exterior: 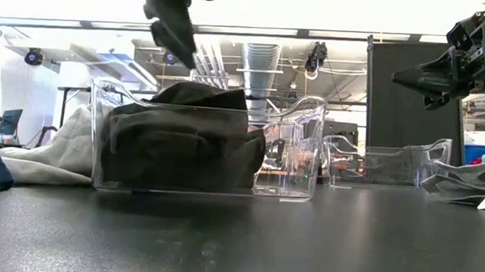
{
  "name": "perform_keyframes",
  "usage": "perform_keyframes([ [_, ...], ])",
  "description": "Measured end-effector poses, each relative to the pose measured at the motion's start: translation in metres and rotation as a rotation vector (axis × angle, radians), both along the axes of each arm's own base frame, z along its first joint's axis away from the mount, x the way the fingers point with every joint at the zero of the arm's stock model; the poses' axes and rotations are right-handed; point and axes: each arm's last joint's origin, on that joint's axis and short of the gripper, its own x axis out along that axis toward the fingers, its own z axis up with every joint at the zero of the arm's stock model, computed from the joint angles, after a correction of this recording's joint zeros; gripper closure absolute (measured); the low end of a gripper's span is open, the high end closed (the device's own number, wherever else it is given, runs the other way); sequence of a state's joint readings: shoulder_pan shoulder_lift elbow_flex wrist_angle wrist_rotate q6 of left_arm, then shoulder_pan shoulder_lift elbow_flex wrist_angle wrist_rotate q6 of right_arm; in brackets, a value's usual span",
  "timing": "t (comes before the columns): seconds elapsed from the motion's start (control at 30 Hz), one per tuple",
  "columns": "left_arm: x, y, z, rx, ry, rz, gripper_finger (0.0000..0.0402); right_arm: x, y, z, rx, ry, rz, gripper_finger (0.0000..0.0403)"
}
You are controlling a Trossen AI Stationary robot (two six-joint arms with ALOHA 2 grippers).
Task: Sort towels by color in basket
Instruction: Put the black towel into the bottom transparent bin
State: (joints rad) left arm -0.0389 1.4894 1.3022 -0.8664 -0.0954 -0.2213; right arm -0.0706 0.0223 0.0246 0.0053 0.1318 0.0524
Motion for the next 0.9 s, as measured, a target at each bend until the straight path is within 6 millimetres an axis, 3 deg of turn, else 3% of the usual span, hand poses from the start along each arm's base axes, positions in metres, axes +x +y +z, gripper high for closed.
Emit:
perform_keyframes([
  [0.1,0.006,0.015,-0.009,-0.026,-0.011,0.08,0.0128,0.0,0.0,0.0,0.0,0.0,0.0,0.039],
  [0.3,0.013,0.044,-0.052,-0.067,0.099,0.255,0.0125,0.0,0.0,0.0,0.0,0.0,0.0,0.039],
  [0.53,0.032,0.049,-0.086,-0.056,0.188,0.253,0.0138,0.0,0.0,0.0,0.0,0.0,0.0,0.039],
  [0.67,0.041,0.042,-0.091,-0.047,0.189,0.229,0.0203,0.0,0.0,0.0,0.0,0.0,0.0,0.039],
  [0.83,0.045,0.033,-0.084,-0.018,0.165,0.204,0.035,0.0,0.0,0.0,0.0,0.0,0.0,0.039],
  [0.9,0.044,0.03,-0.076,-0.019,0.148,0.194,0.0387,0.0,0.0,0.0,0.0,0.0,0.0,0.039],
])
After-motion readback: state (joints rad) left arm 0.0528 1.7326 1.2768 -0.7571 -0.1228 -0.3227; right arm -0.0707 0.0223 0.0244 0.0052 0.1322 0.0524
